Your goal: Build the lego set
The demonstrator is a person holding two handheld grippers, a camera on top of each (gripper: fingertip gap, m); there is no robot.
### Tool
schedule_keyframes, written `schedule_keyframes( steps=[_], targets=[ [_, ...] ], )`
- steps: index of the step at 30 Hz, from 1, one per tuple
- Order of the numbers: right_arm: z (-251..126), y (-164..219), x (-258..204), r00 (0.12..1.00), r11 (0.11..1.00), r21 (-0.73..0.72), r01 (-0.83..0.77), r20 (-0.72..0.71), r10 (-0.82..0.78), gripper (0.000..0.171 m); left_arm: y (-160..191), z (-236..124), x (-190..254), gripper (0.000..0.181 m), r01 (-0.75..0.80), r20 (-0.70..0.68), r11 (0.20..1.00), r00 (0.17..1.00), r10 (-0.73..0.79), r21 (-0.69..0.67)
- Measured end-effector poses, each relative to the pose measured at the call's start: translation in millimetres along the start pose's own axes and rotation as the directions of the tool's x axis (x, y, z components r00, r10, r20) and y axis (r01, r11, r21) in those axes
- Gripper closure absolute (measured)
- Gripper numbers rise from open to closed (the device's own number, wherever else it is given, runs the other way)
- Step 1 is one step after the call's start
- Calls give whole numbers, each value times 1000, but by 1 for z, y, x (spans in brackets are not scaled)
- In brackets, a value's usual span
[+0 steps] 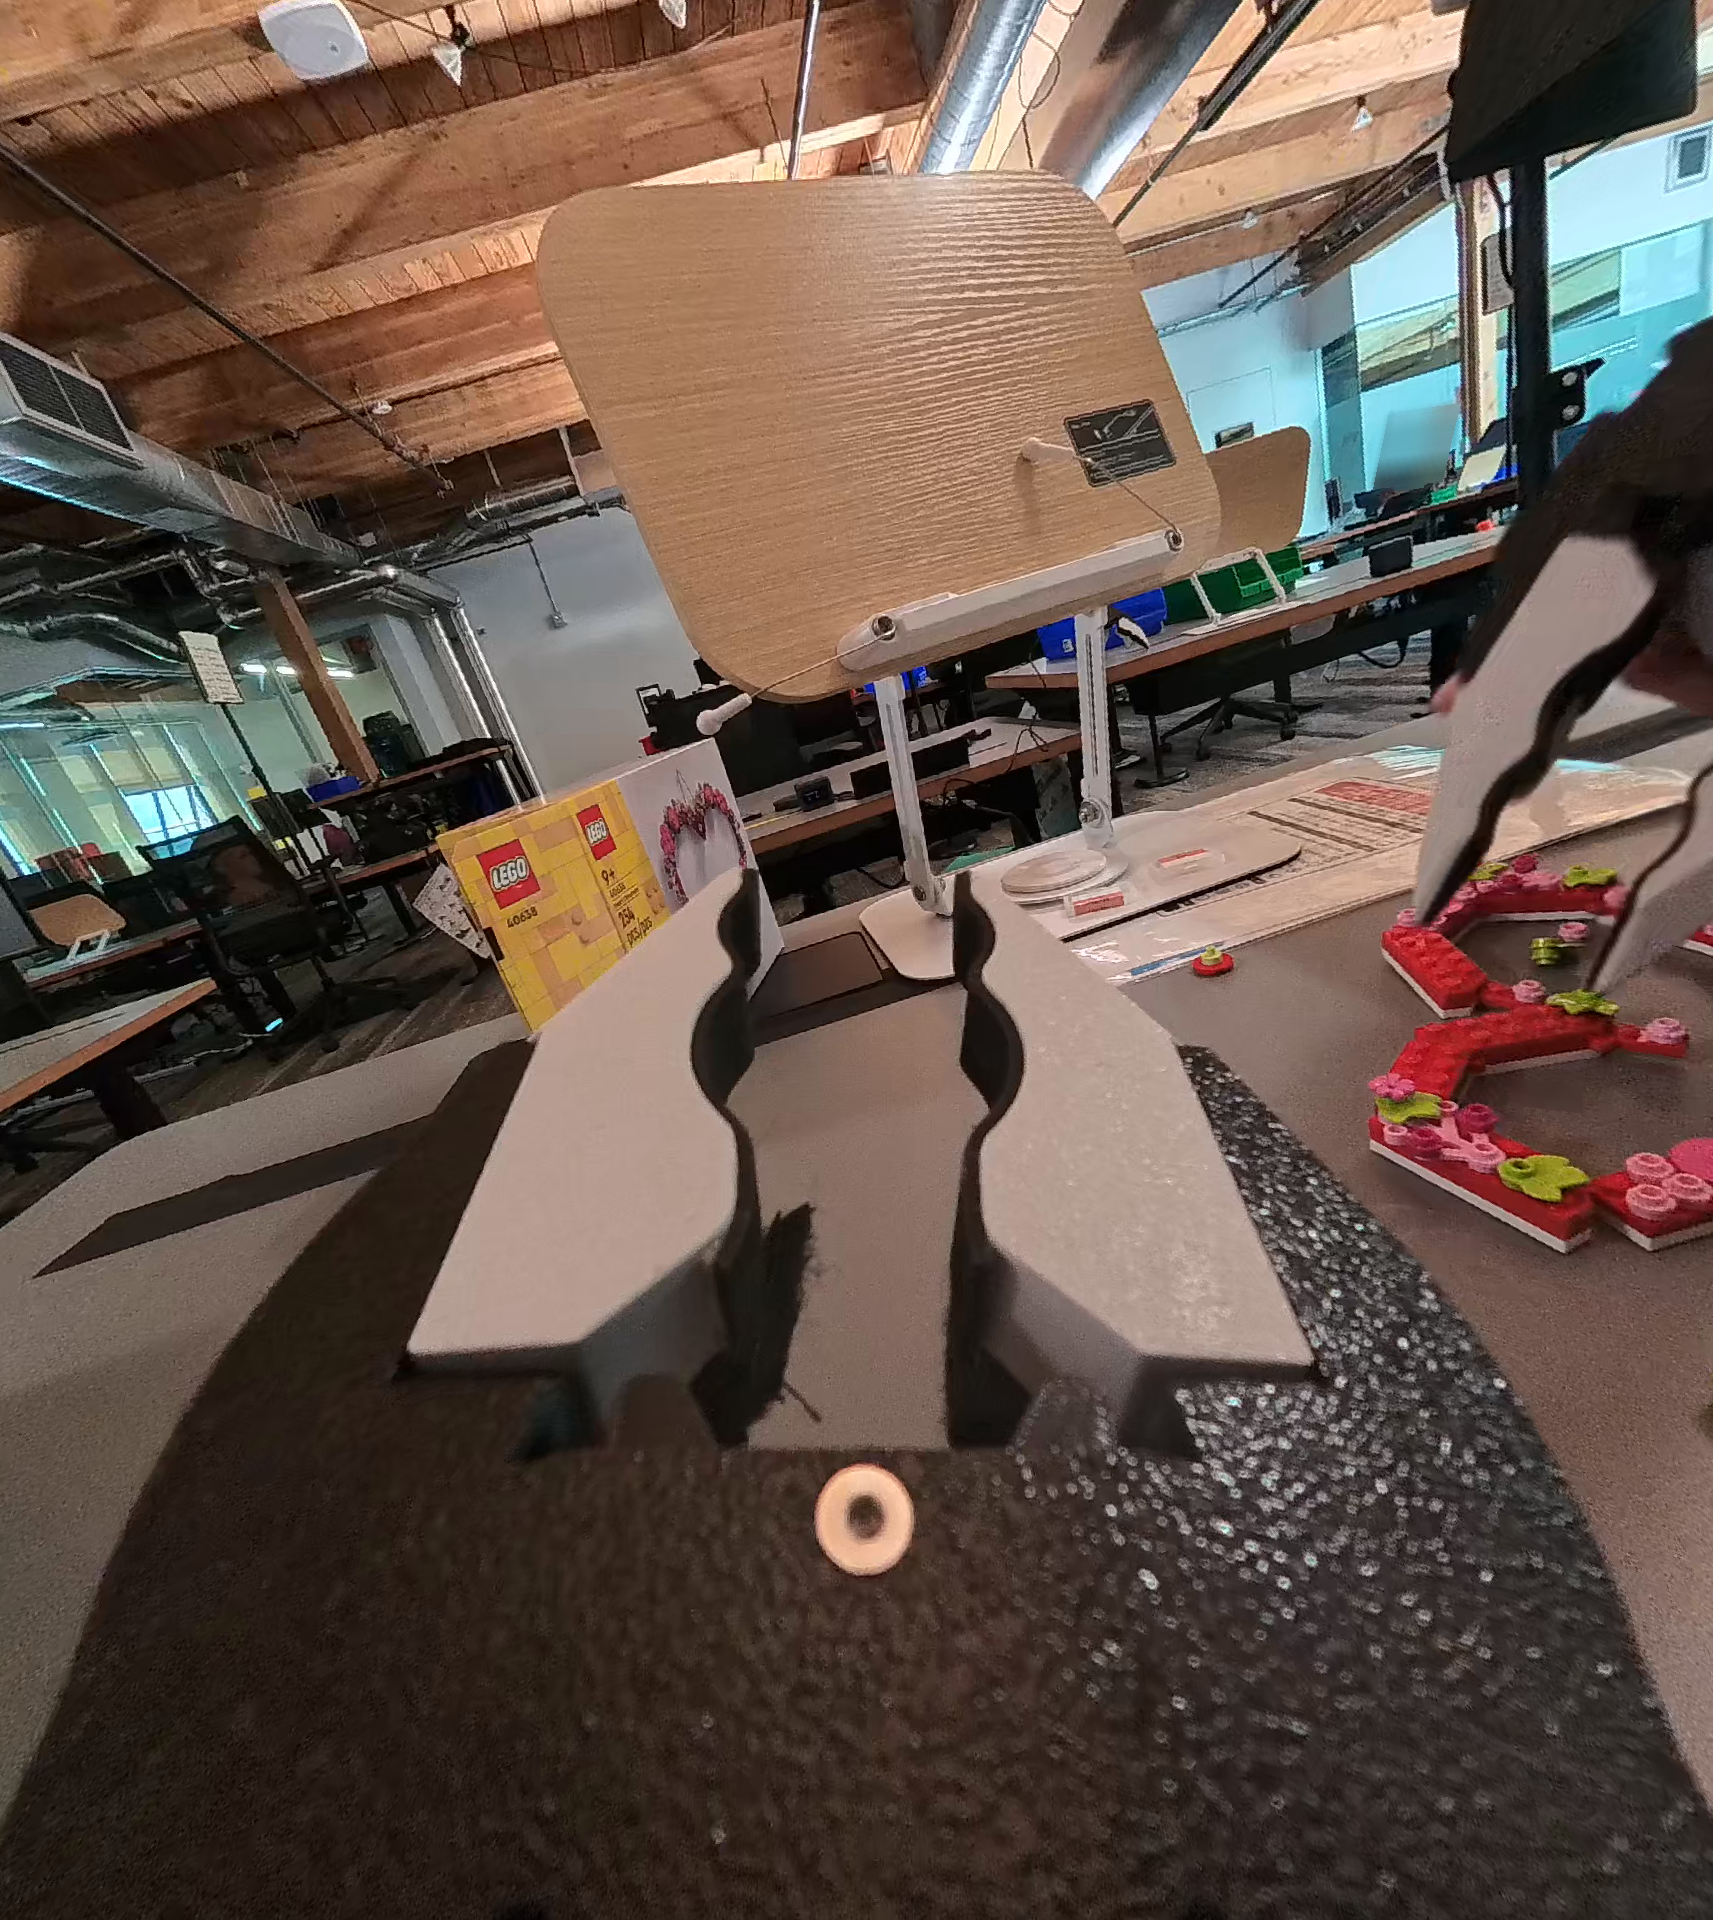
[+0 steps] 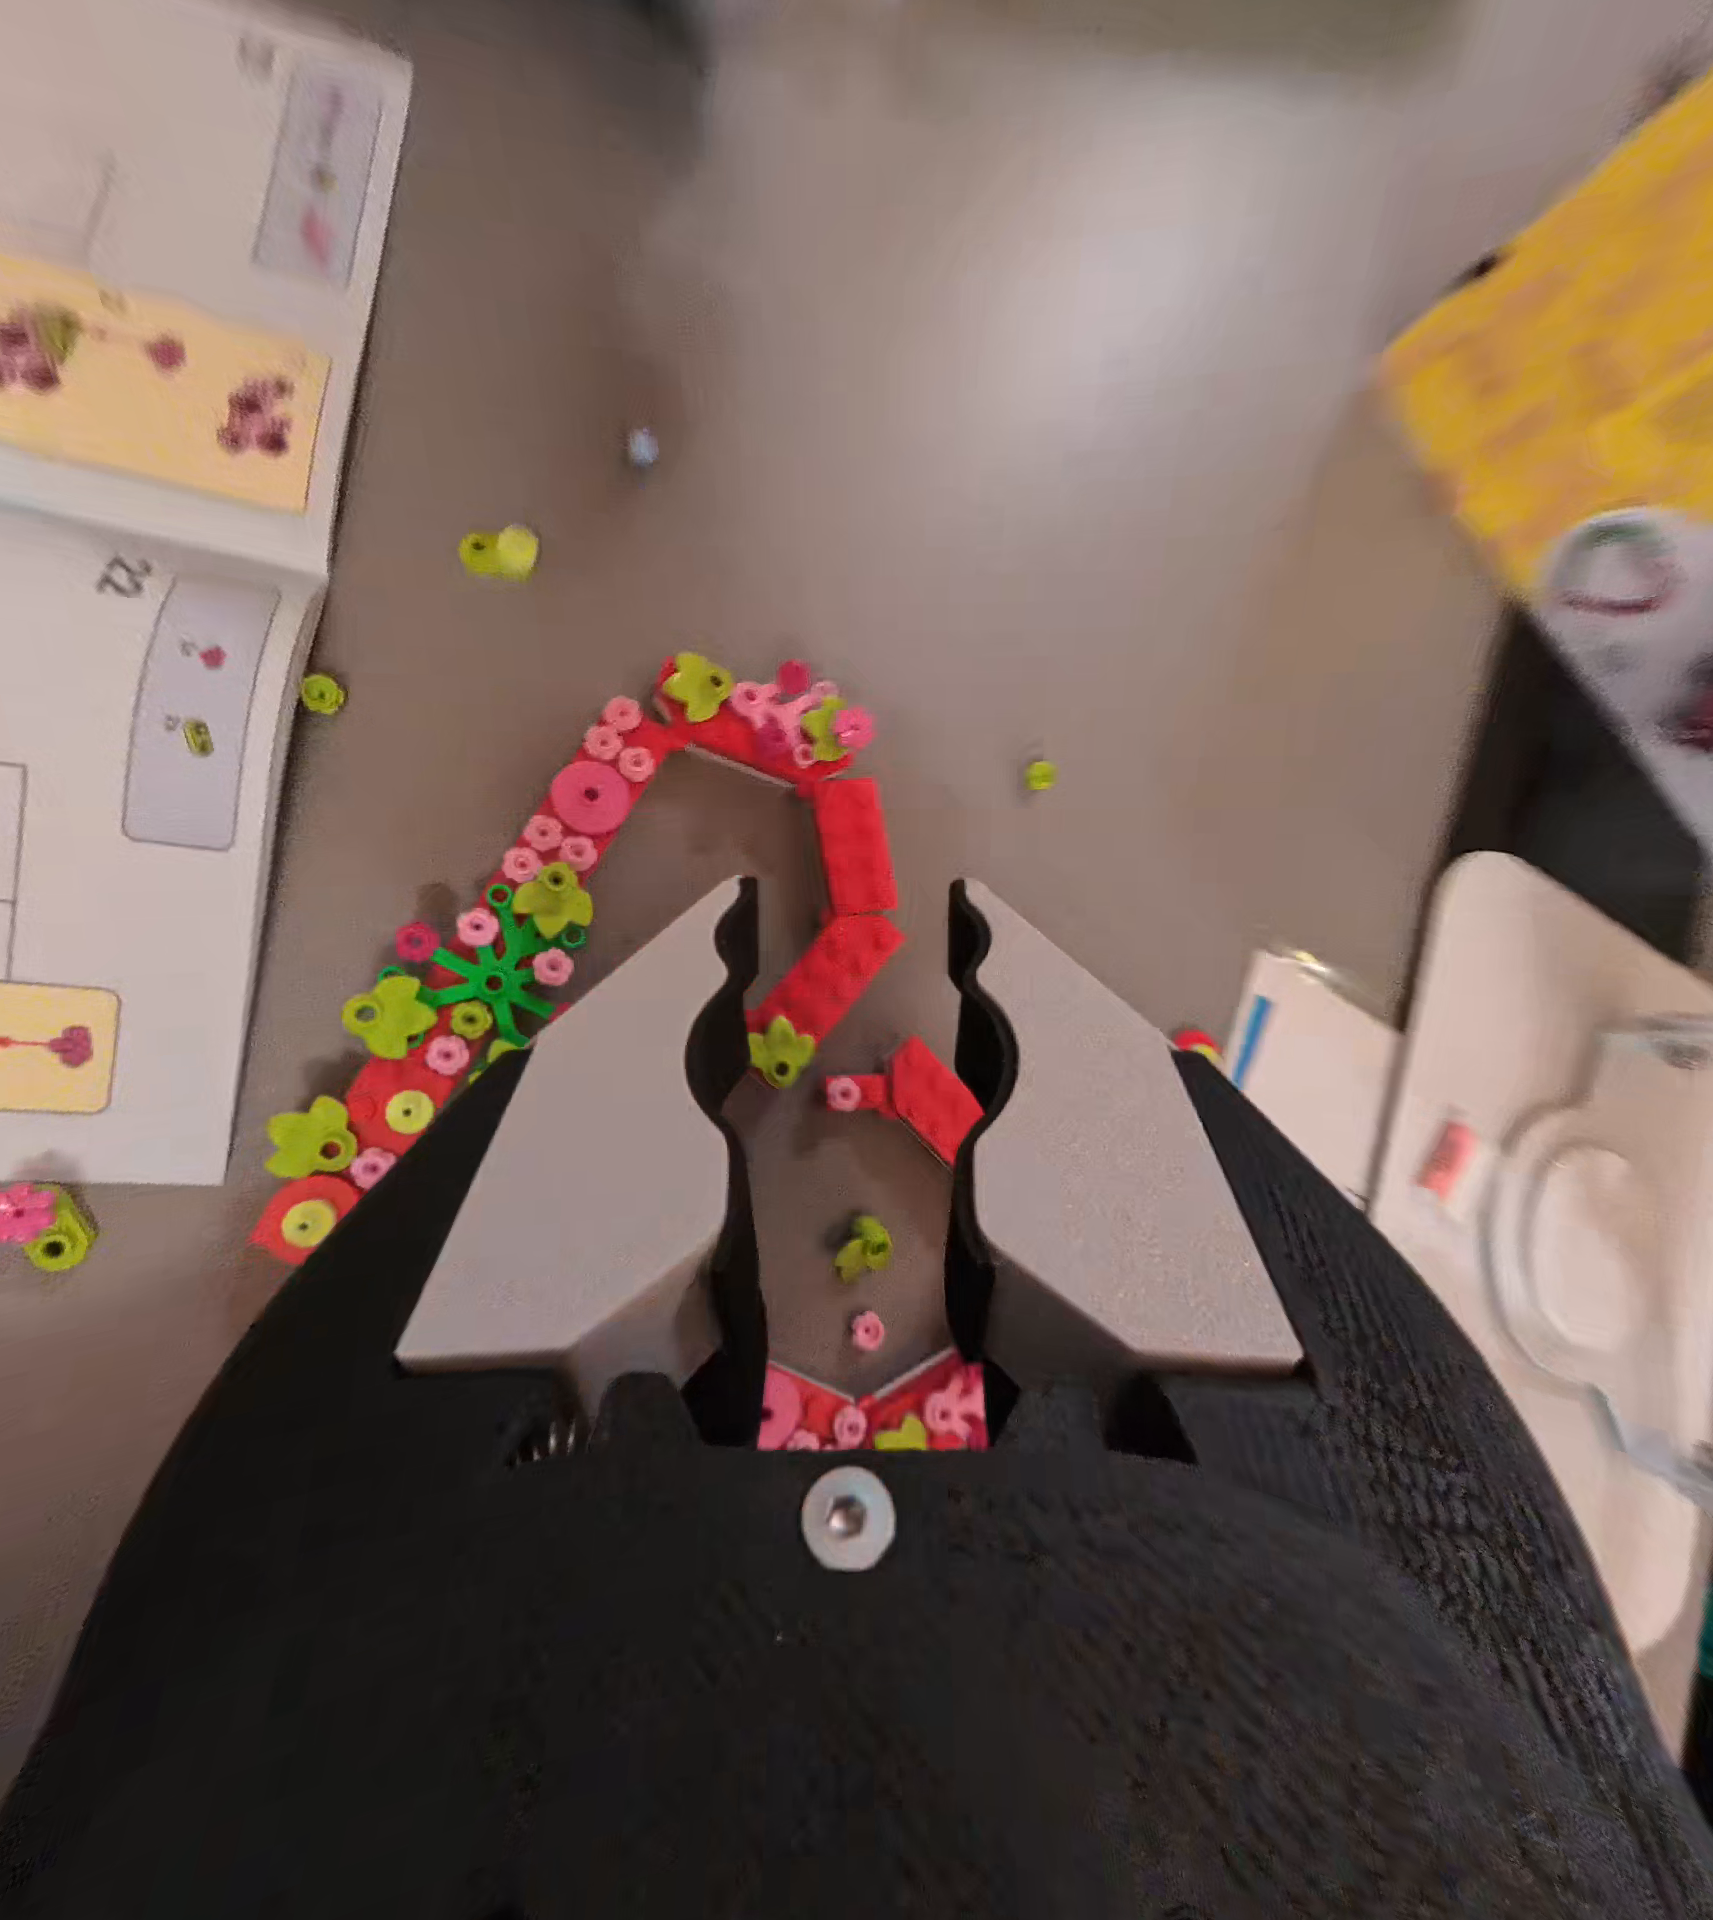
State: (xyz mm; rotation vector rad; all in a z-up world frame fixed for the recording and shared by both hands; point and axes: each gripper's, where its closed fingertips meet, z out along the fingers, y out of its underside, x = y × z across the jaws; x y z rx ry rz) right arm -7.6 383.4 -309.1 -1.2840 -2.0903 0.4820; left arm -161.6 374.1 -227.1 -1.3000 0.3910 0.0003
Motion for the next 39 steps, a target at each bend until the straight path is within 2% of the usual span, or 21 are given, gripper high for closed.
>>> schedule_keyframes(
  steps=[3, 7, 9, 11, 16, 24, 39],
  targets=[
    [23, 10, 3, 997, 984, -177, -4, 74, 18, 143, 0, -1, 0, 146, 15, -5, 1000, 1000, -15, 3],
    [40, 18, -3, 980, 953, -303, -19, 182, 77, 139, 1, 0, -2, 147, 41, -9, 999, 999, -41, -2],
    [43, 13, -4, 972, 955, -296, -30, 214, 97, 143, 1, 0, -3, 147, 55, -11, 998, 998, -55, -1],
    [42, 14, -1, 973, 949, -314, -16, 212, 87, 156, 1, 0, -4, 148, 66, -12, 998, 998, -66, 1],
    [23, 18, 2, 968, 942, -324, -84, 197, 154, 156, 2, 0, -5, 148, 82, -11, 997, 997, -82, -1],
    [-4, 48, 11, 958, 906, -376, -195, 126, 259, 157, 2, 2, 0, 151, 80, -34, 997, 996, -81, -6],
    [34, 26, 9, 938, 913, -311, -265, 138, 319, 154, 3, 3, 4, 152, 79, -55, 997, 995, -80, -15]
  ],
)
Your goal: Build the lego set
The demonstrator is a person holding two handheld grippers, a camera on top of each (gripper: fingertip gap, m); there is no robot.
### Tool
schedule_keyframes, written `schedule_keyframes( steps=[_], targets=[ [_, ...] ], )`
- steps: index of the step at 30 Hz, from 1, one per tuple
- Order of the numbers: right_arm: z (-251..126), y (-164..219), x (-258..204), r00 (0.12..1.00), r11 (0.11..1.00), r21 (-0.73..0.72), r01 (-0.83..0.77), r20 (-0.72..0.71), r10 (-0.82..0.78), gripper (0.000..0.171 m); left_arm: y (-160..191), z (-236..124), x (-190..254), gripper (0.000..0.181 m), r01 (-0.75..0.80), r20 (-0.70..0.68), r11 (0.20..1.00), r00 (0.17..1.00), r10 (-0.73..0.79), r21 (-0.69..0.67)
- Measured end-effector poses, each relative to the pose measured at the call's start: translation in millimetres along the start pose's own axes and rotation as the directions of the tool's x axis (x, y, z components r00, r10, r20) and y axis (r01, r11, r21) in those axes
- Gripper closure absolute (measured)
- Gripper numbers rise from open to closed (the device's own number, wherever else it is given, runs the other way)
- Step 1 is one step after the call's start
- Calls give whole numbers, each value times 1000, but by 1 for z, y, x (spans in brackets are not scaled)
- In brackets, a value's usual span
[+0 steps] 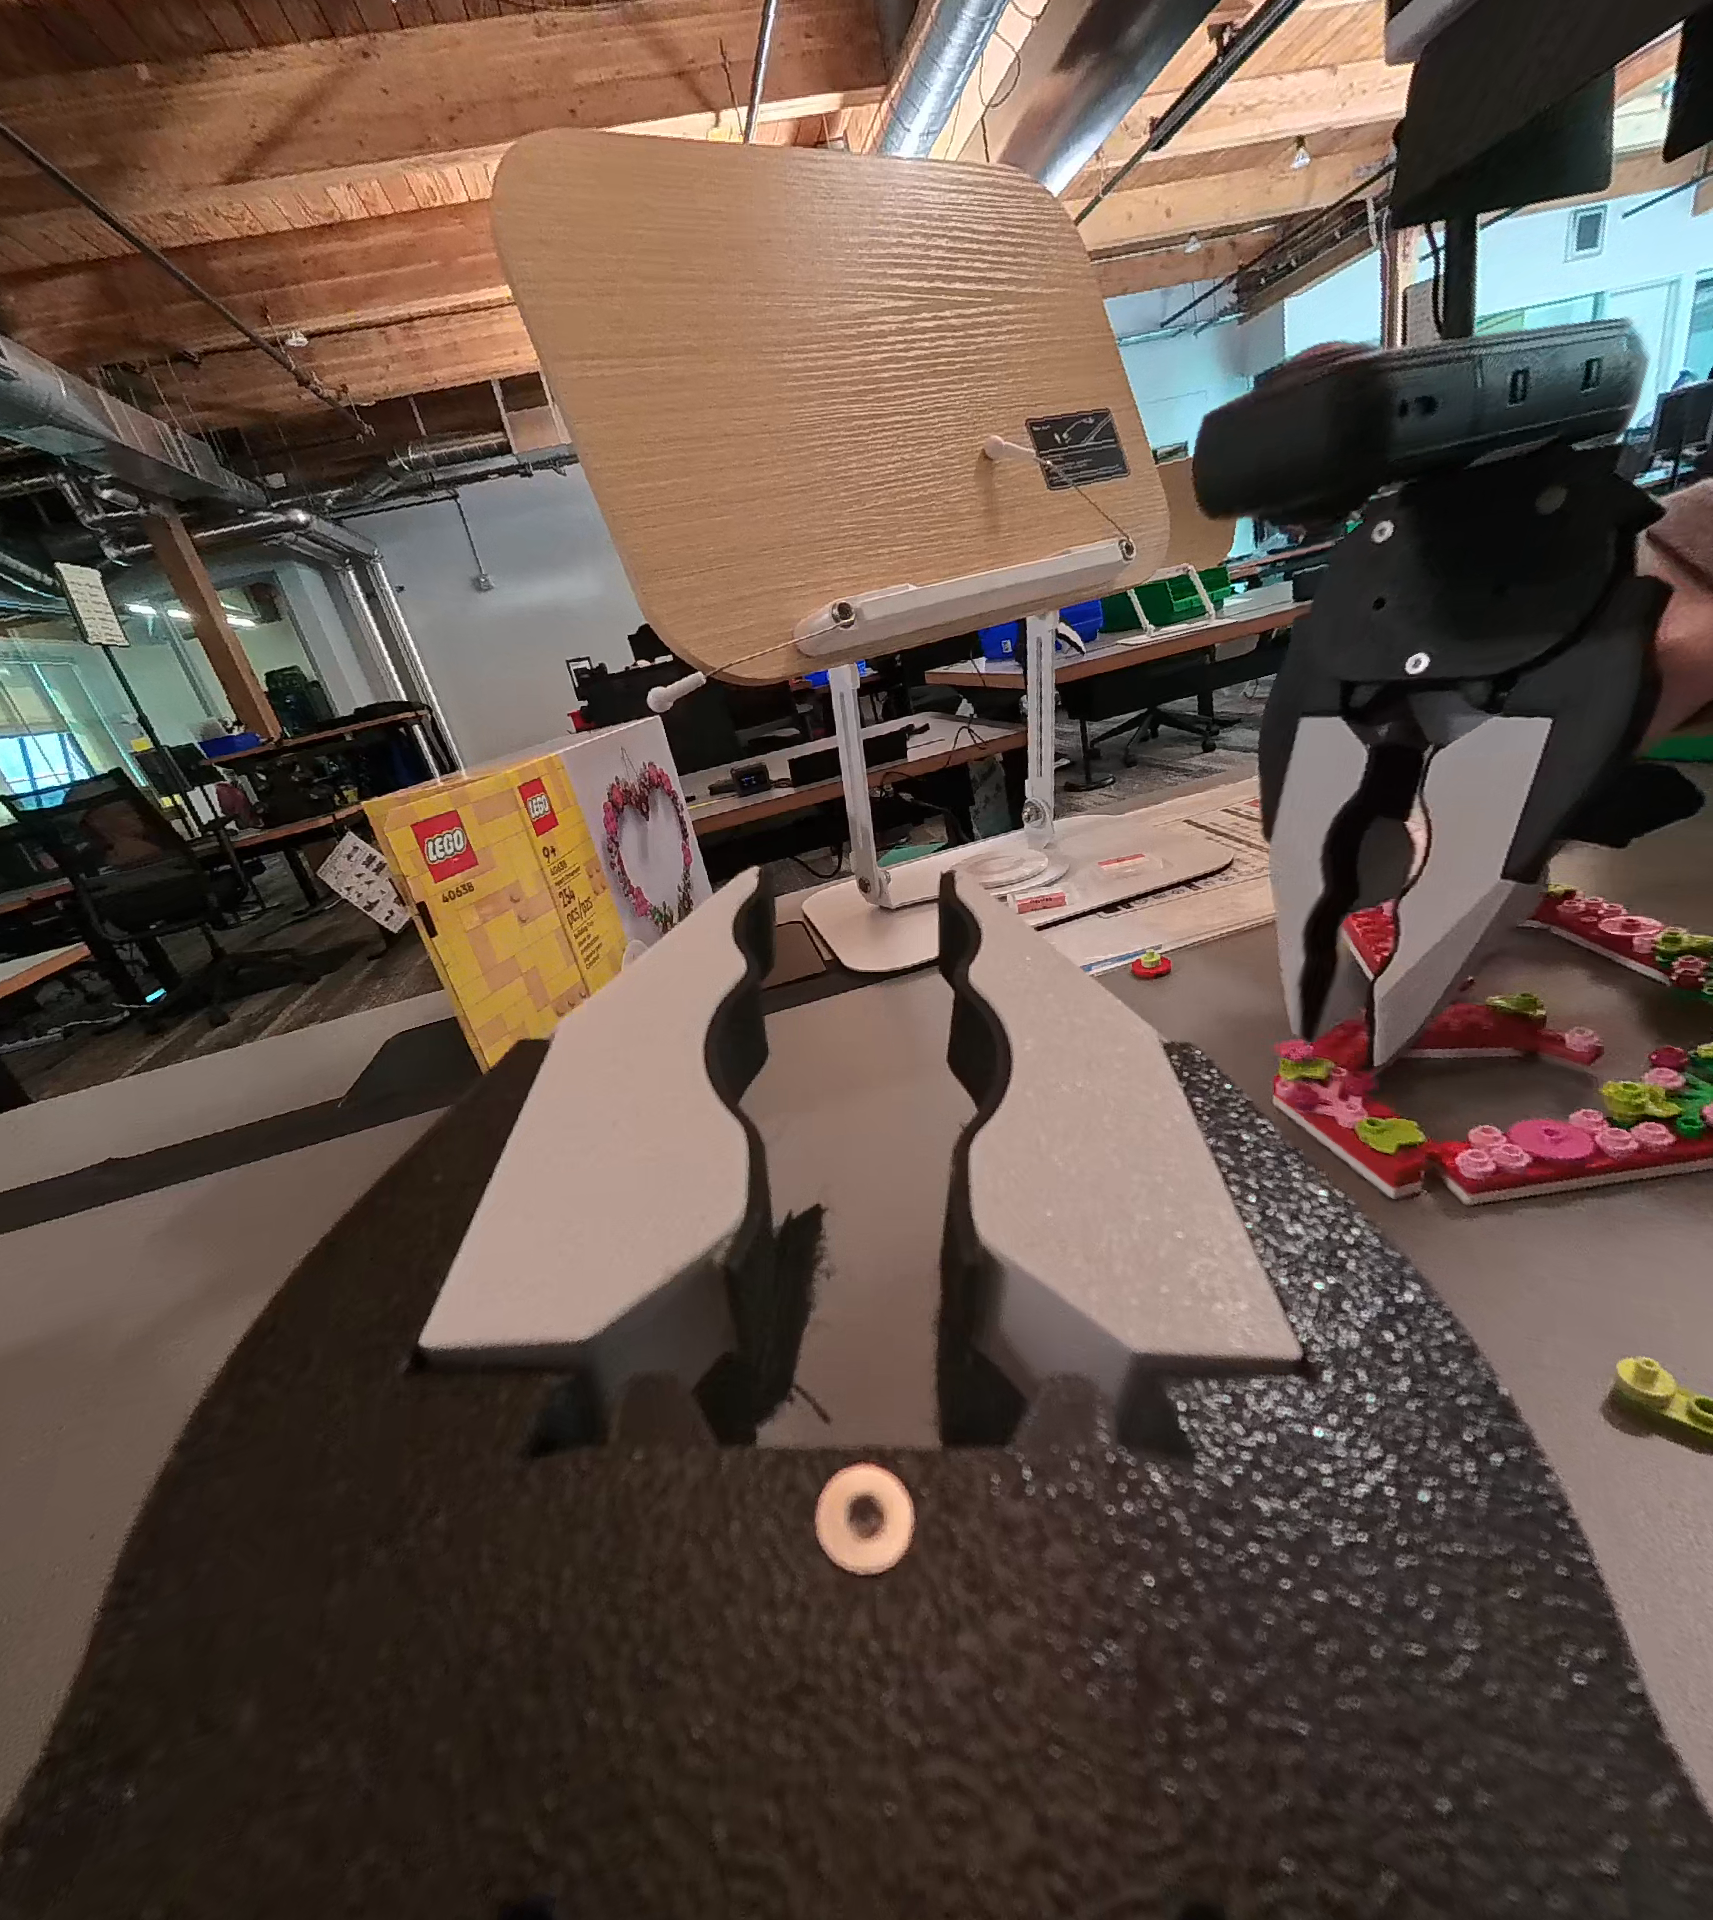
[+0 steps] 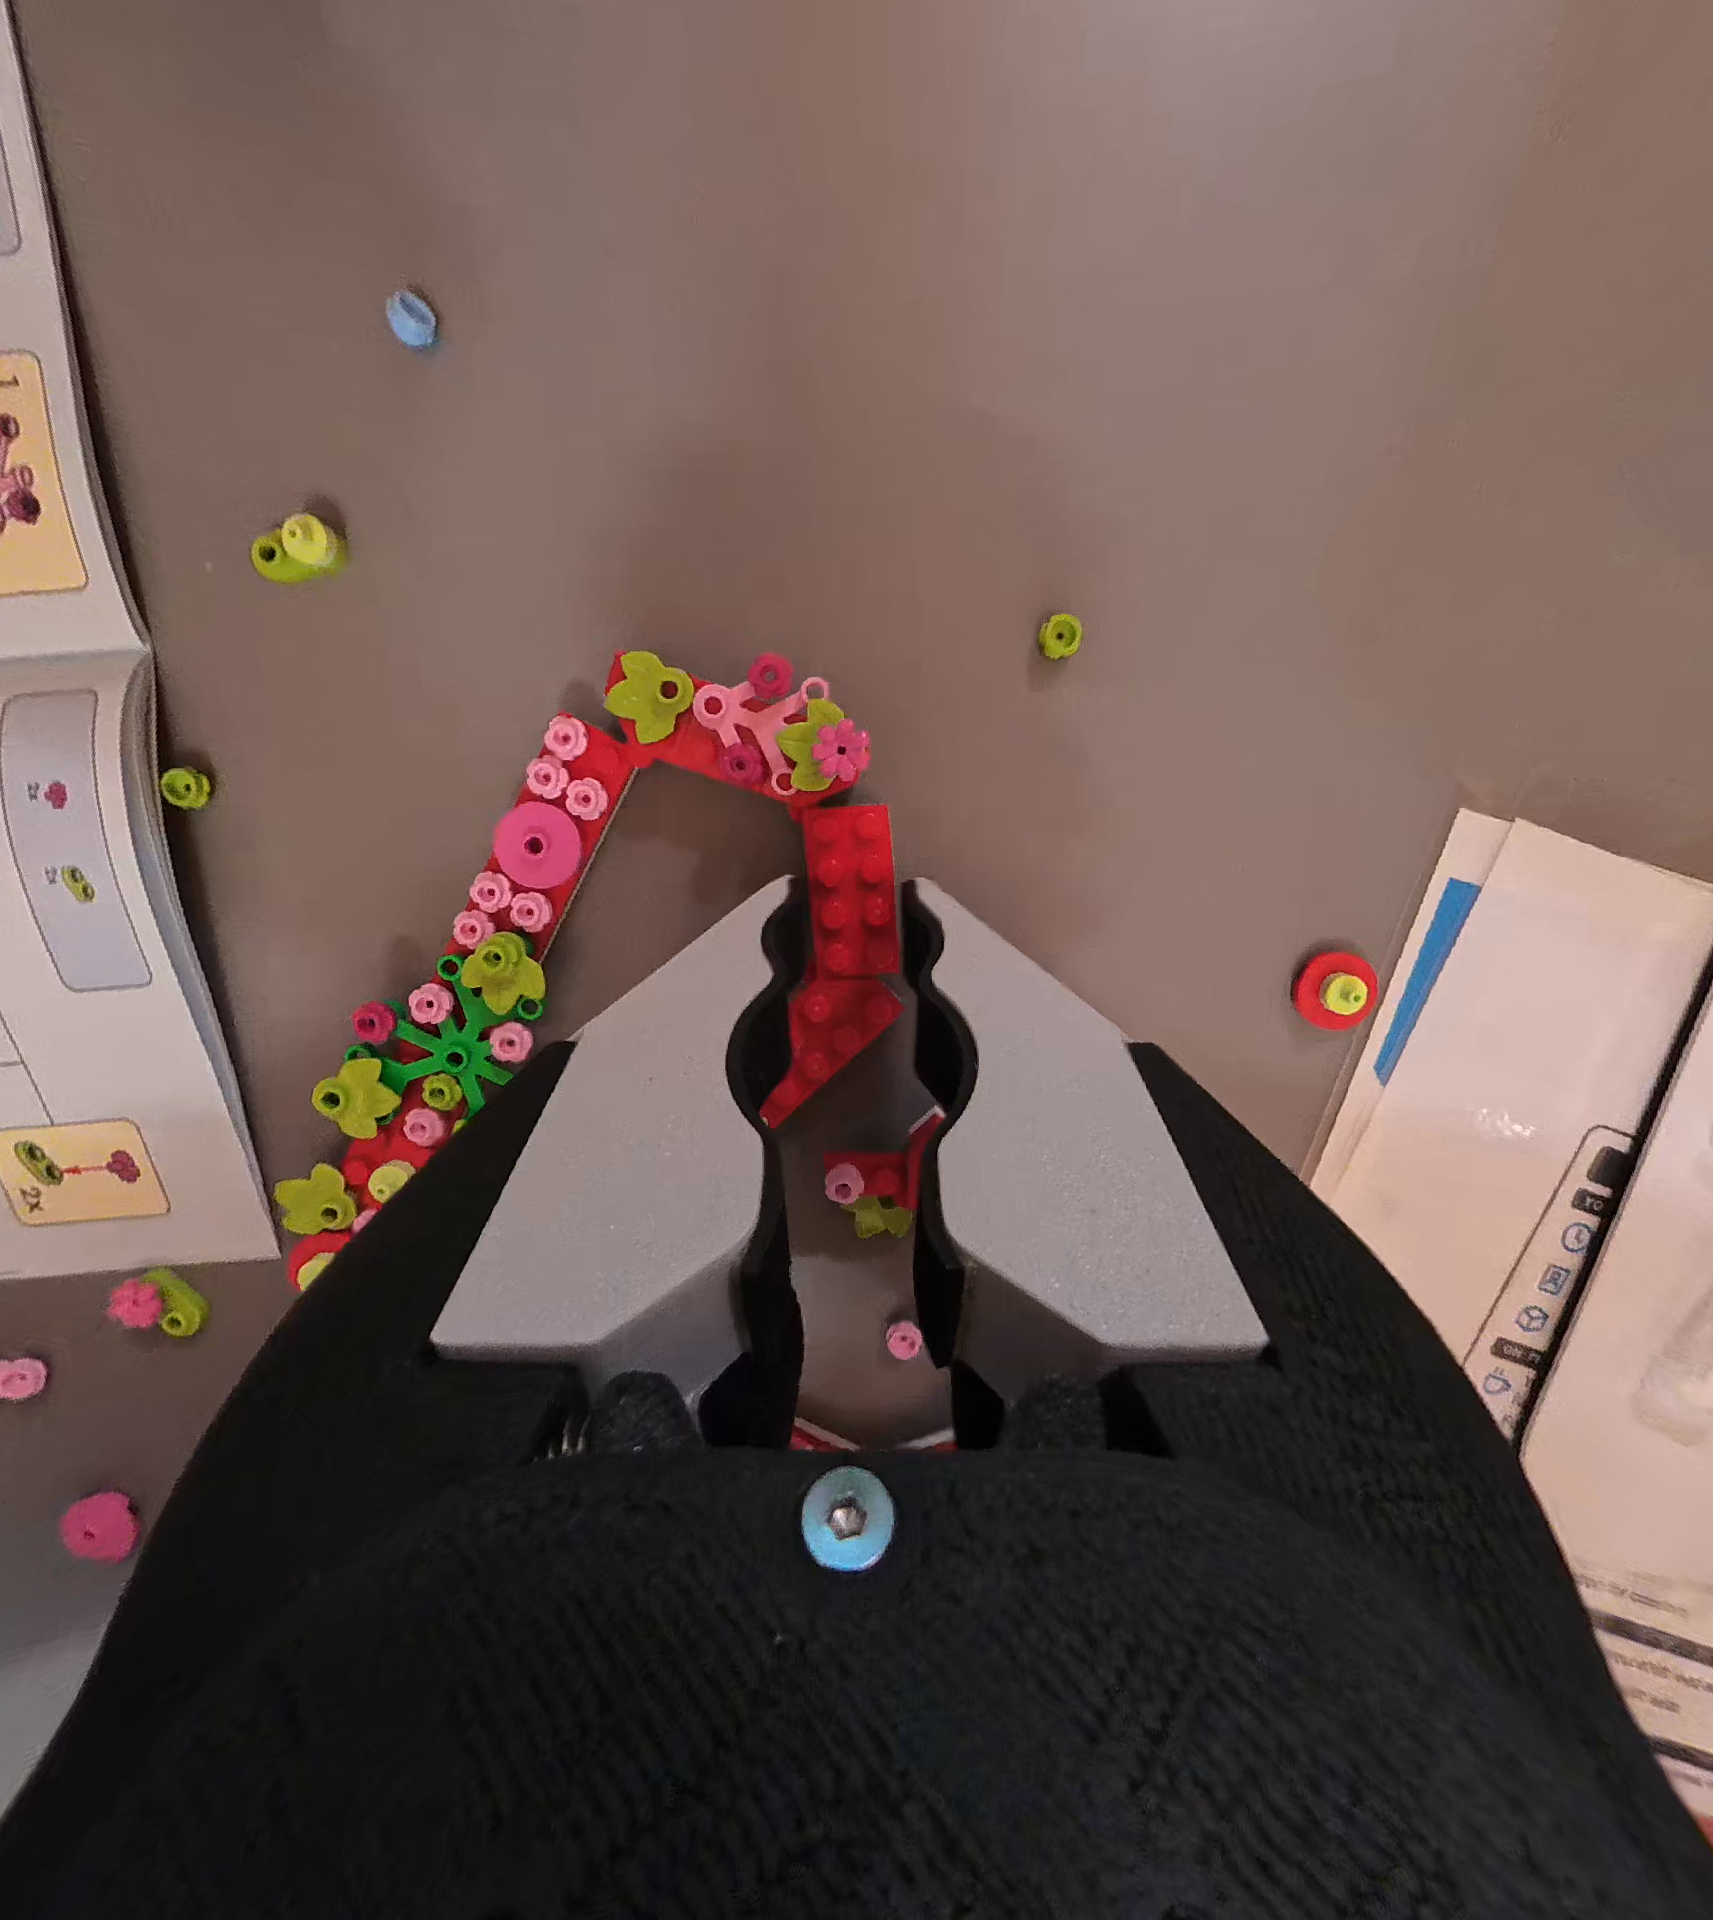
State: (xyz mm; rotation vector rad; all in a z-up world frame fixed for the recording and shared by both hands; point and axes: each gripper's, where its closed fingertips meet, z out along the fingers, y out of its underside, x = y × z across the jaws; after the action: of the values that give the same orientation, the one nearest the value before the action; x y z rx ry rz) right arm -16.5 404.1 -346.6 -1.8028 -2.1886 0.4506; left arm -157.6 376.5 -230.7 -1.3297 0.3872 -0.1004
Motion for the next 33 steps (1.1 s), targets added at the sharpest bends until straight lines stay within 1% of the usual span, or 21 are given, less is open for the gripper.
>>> schedule_keyframes(
  steps=[2, 3, 6, 8, 10, 12, 13, 15, 17, 19, 22, 26, 33],
  targets=[
    [-7, -3, 1, 999, 999, 29, -22, -24, 23, 140, 0, 0, 0, 151, 2, 0, 1000, 1000, -2, -1],
    [-15, -5, -1, 998, 998, 53, -33, -46, 36, 136, 0, -1, -1, 151, 5, 1, 1000, 1000, -5, -2],
    [-52, -6, -24, 992, 987, 154, -37, -117, 56, 140, -1, -2, -3, 151, 12, 8, 1000, 1000, -12, 3],
    [-72, 11, -50, 985, 984, 171, -44, -158, 71, 143, -1, -2, -3, 151, 15, 10, 1000, 1000, -16, 4],
    [-80, 42, -81, 980, 988, 129, -87, -165, 108, 146, 0, -1, -3, 151, 15, 7, 1000, 1000, -15, 3],
    [-79, 80, -109, 975, 988, 63, -143, -164, 152, 148, -1, -1, -2, 151, 13, 4, 1000, 1000, -13, 5],
    [-77, 95, -121, 973, 985, 54, -162, -157, 168, 147, -1, 0, -1, 151, 16, 1, 1000, 1000, -16, 7],
    [-72, 114, -142, 975, 982, 94, -162, -139, 174, 142, -1, 1, 2, 151, 19, -10, 1000, 1000, -19, 6],
    [-67, 127, -154, 967, 967, 151, -207, -117, 226, 141, 0, 1, 5, 151, 7, -15, 1000, 1000, -7, 3],
    [-65, 131, -164, 964, 949, 216, -230, -82, 252, 141, -1, 2, 6, 151, -4, -18, 1000, 1000, 4, 2],
    [-63, 130, -168, 966, 936, 280, -214, -79, 244, 143, -1, 1, 7, 151, -4, -20, 1000, 1000, 4, 2],
    [-59, 130, -168, 967, 928, 296, -228, -46, 252, 147, 0, 1, 5, 151, 6, -16, 1000, 1000, -6, 0],
    [-55, 129, -170, 979, 936, 304, -179, -39, 200, 157, -1, 1, 10, 149, 10, -43, 1000, 999, -10, 2]
  ],
)
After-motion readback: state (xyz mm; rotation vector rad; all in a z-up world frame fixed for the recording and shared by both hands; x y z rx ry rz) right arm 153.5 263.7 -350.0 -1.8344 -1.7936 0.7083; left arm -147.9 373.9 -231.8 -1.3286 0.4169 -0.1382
